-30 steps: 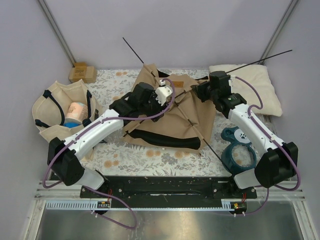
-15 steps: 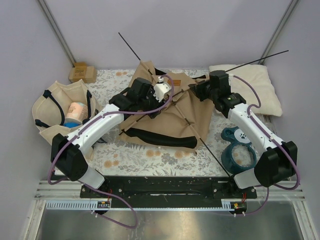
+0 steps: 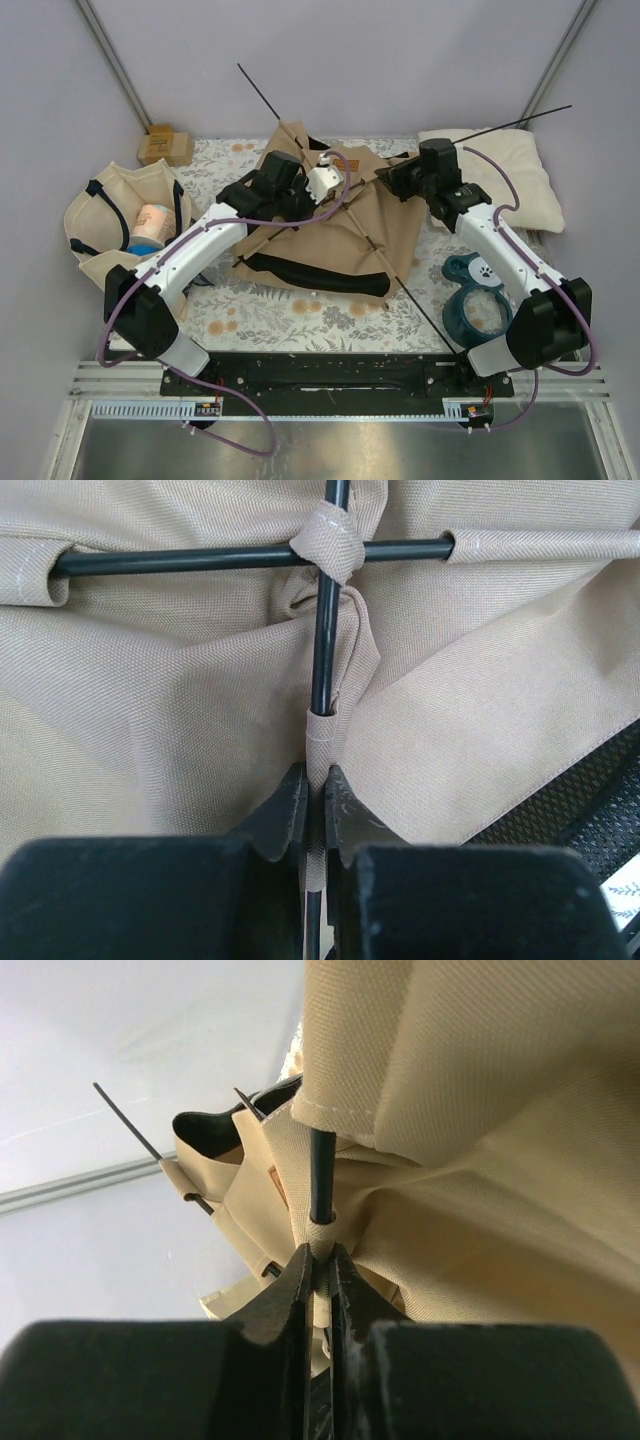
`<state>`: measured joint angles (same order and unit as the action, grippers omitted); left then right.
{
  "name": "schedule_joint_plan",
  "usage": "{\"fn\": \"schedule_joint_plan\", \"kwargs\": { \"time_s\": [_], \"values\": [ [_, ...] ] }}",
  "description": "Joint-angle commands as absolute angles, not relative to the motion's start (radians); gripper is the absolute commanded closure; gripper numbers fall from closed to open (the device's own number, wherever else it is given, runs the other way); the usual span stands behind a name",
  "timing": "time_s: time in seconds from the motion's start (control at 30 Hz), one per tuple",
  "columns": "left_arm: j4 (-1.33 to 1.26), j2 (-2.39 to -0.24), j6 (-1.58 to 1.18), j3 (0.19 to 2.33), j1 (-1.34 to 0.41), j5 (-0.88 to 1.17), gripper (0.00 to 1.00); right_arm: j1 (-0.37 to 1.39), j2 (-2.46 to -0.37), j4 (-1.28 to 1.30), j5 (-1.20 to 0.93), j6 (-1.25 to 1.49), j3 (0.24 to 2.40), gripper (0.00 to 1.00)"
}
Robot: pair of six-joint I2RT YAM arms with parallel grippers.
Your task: Set up the pet tent
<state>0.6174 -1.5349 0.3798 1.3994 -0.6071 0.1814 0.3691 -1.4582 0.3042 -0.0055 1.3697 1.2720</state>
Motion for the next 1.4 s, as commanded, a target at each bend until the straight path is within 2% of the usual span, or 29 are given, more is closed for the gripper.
{"fn": "schedule_joint_plan", "kwargs": {
  "time_s": [0.0,0.07,0.17,0.23,0.4,0.63,0.77,0.87,1.13,1.37],
  "values": [
    [0.561,-1.505,0.486,1.511,-0.581,0.163,1.00,0.371,-1.437,0.322,-0.106,1.278,1.350,0.78],
    [0.560,-1.488,0.535,1.525,-0.571,0.176,1.00,0.365,-1.418,0.360,-0.120,1.221,1.359,0.59],
    [0.545,-1.433,0.670,1.511,-0.540,0.270,1.00,0.351,-1.387,0.374,-0.203,1.091,1.370,0.39],
    [0.508,-1.404,0.696,1.500,-0.516,0.296,1.00,0.324,-1.368,0.386,-0.290,1.022,1.374,0.33],
    [0.526,-1.370,0.779,1.535,-0.450,0.400,1.00,0.259,-1.305,0.433,-0.466,0.777,1.446,0.33],
    [0.592,-1.356,0.844,1.608,-0.440,0.524,1.00,0.256,-1.333,0.531,-0.676,0.389,1.748,0.33],
    [0.502,-1.350,0.819,1.577,-0.445,0.636,1.00,0.255,-1.361,0.616,-0.670,0.206,1.880,0.30],
    [0.489,-1.354,0.839,1.574,-0.449,0.638,1.00,0.256,-1.367,0.676,-0.646,0.045,1.919,0.27],
    [0.731,-1.407,1.005,1.698,-0.449,0.686,1.00,0.305,-1.434,0.943,-0.568,-0.363,2.008,0.26],
    [0.825,-1.428,1.068,1.718,-0.451,0.712,1.00,0.400,-1.552,1.077,-0.430,-0.532,2.076,0.28]
  ]
}}
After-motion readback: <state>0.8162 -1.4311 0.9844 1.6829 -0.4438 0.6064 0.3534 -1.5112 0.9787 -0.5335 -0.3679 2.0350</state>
